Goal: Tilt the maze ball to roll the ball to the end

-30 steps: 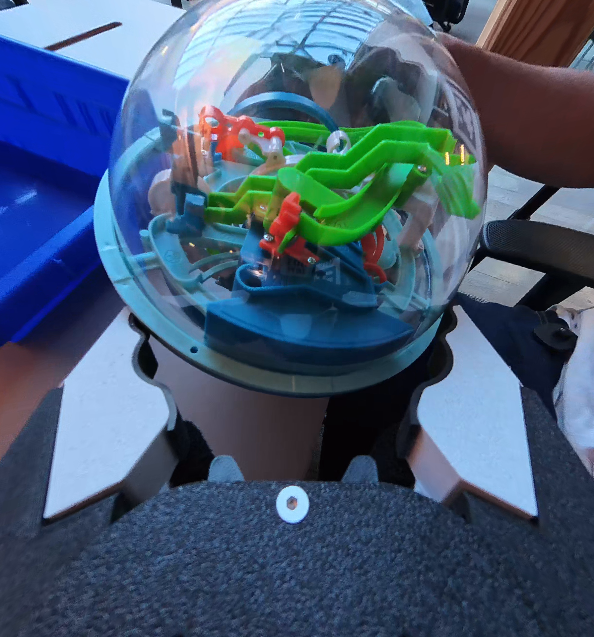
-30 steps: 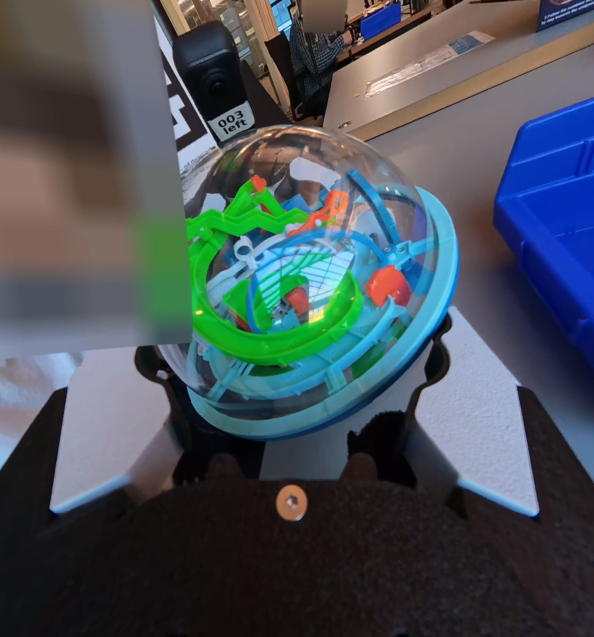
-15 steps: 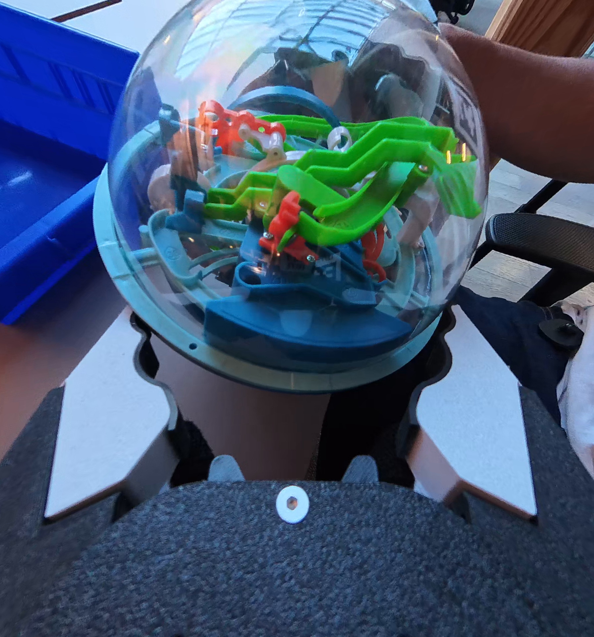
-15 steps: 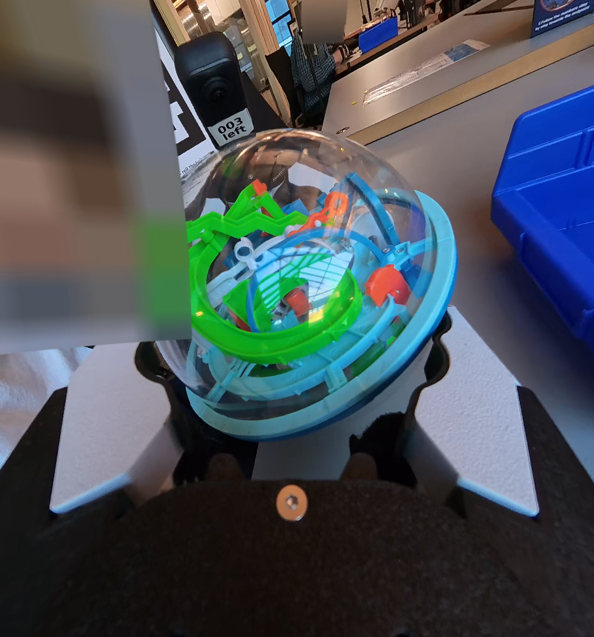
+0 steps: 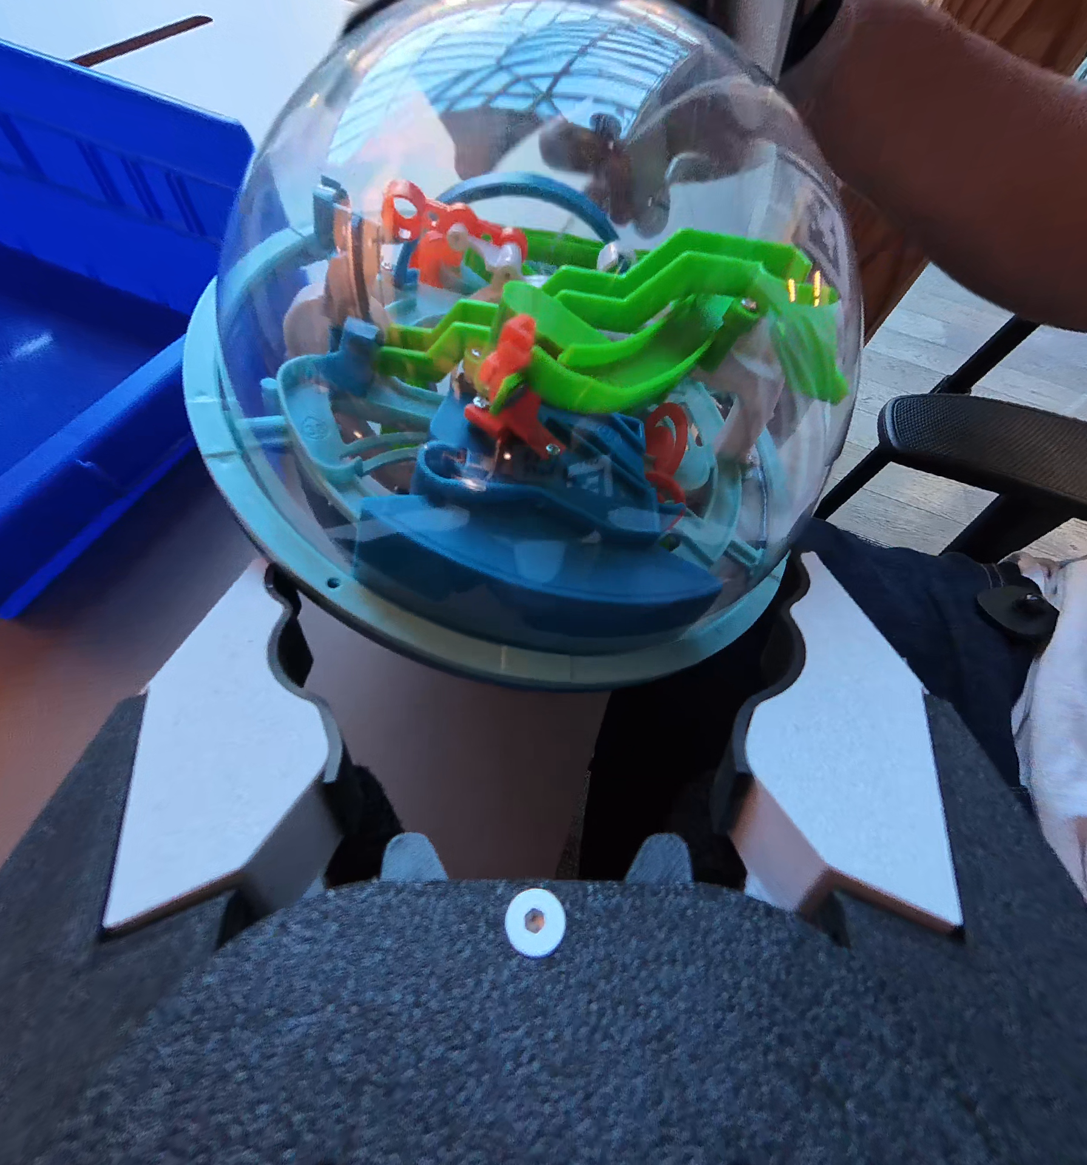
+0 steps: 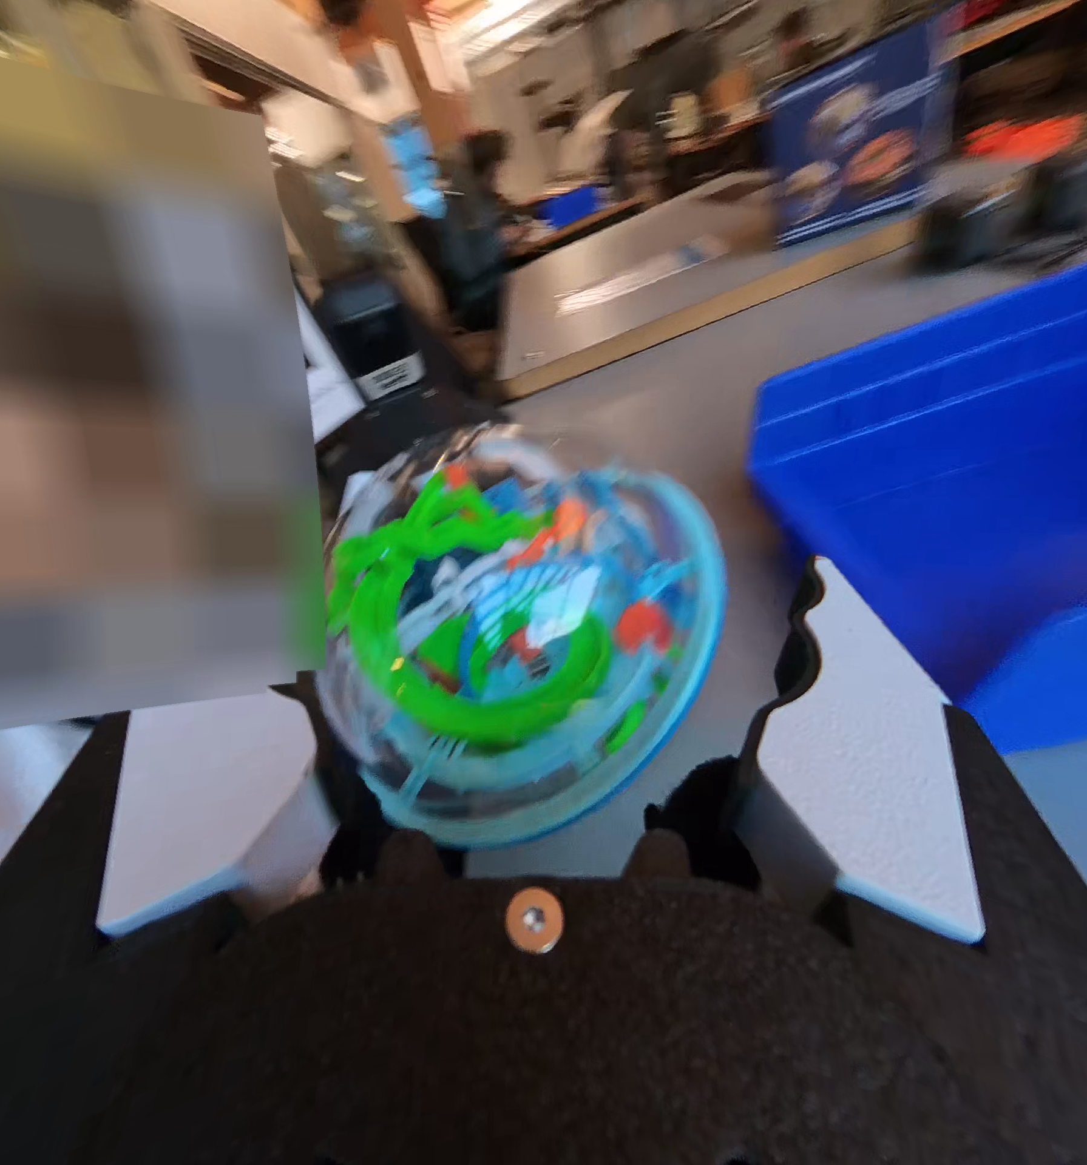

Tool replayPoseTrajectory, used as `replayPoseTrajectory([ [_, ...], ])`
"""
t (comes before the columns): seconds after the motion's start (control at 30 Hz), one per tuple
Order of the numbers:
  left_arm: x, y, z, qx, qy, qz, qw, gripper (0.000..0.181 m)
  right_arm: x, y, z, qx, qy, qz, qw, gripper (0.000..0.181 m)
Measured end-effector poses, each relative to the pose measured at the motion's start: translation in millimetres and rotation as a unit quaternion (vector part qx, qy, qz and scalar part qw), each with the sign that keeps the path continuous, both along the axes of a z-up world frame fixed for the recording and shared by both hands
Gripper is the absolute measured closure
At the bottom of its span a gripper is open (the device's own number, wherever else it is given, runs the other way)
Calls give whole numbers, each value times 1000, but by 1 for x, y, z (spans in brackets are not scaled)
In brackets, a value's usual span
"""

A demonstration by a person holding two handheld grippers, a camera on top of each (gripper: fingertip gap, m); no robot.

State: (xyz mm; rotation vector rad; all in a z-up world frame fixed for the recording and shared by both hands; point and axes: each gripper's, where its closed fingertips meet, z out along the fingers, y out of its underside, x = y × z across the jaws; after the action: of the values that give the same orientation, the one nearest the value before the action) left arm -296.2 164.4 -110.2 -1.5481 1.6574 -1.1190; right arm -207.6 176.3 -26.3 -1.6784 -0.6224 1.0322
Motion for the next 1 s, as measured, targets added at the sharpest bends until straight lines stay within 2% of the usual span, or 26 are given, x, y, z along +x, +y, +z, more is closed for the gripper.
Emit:
replayPoseTrajectory([
  [0.03, 0, -1, 1, 0, -1, 0, 1000, 37, 0, 3, 8, 17, -23, -20, 999, 30],
  [0.13, 1, -3, 3, 2, -1, 0, 1000, 37, -20, 3, 20, 44, -103, -55, 992, 29],
  [0.23, 2, -3, 3, -1, -2, 3, 1000, 37, -39, 2, 24, 41, -143, -79, 986, 29],
  [0.4, 3, -5, 4, -6, -3, 5, 1000, 36, -42, 4, 2, 14, -211, -103, 972, 34],
  [0.67, 4, -8, 3, -24, 2, 1, 1000, 34, -52, 3, -17, -43, -197, -60, 978, 39],
  [0.83, -1, -7, 16, -94, -28, -19, 995, 33, -54, -3, -23, -58, -178, -19, 982, 38],
  [0.93, 2, -2, 16, -123, -34, -26, 992, 32, -55, -6, -23, -54, -185, -6, 981, 37],
  [1.0, 6, 0, 12, -142, -30, -31, 989, 25, -57, -8, -23, -44, -193, 11, 980, 37],
])
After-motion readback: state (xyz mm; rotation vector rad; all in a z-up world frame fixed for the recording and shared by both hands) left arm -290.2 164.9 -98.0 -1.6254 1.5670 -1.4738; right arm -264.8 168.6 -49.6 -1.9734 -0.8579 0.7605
